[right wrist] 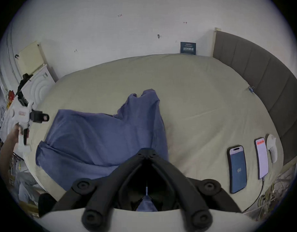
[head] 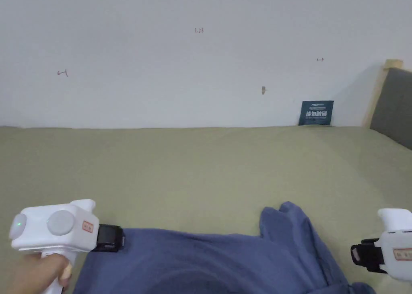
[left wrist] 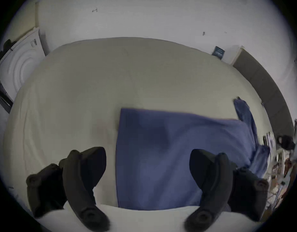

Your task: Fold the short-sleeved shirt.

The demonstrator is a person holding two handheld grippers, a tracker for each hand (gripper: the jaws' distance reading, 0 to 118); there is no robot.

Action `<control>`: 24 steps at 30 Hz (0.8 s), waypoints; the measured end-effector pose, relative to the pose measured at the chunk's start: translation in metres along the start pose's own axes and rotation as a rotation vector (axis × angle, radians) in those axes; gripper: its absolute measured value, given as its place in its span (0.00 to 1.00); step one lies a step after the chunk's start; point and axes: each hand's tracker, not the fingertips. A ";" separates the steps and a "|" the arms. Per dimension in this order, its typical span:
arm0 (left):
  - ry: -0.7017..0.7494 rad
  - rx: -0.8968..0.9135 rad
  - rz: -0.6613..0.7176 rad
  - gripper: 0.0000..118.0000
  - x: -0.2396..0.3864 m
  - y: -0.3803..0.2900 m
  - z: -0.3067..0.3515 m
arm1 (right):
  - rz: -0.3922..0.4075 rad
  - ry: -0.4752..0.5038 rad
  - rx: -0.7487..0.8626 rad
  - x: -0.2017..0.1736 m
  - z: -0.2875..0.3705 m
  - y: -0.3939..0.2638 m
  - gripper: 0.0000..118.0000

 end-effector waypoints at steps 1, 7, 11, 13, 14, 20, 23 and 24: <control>0.004 -0.007 0.048 0.90 -0.004 0.005 -0.014 | 0.011 -0.006 -0.006 0.010 -0.007 0.002 0.00; 0.020 -0.115 0.096 0.90 -0.008 0.011 -0.068 | -0.007 -0.025 -0.033 0.034 -0.054 0.034 0.00; 0.177 -0.120 -0.069 0.52 0.006 0.013 -0.048 | -0.023 -0.001 -0.142 0.038 -0.107 0.065 0.06; 0.051 -0.110 -0.073 0.02 0.002 0.017 -0.036 | 0.000 -0.018 -0.223 0.033 -0.140 0.076 0.56; -0.018 -0.116 -0.039 0.02 0.000 0.018 -0.033 | 0.006 -0.017 -0.265 0.031 -0.159 0.079 0.82; 0.000 -0.112 -0.002 0.02 -0.006 0.018 -0.039 | 0.016 -0.056 -0.281 0.019 -0.225 0.073 0.74; -0.013 -0.104 0.022 0.02 -0.008 0.016 -0.039 | 0.068 -0.090 -0.265 0.013 -0.216 0.074 0.32; -0.013 -0.098 0.023 0.02 -0.009 0.014 -0.036 | 0.089 -0.087 -0.236 0.011 -0.207 0.077 0.00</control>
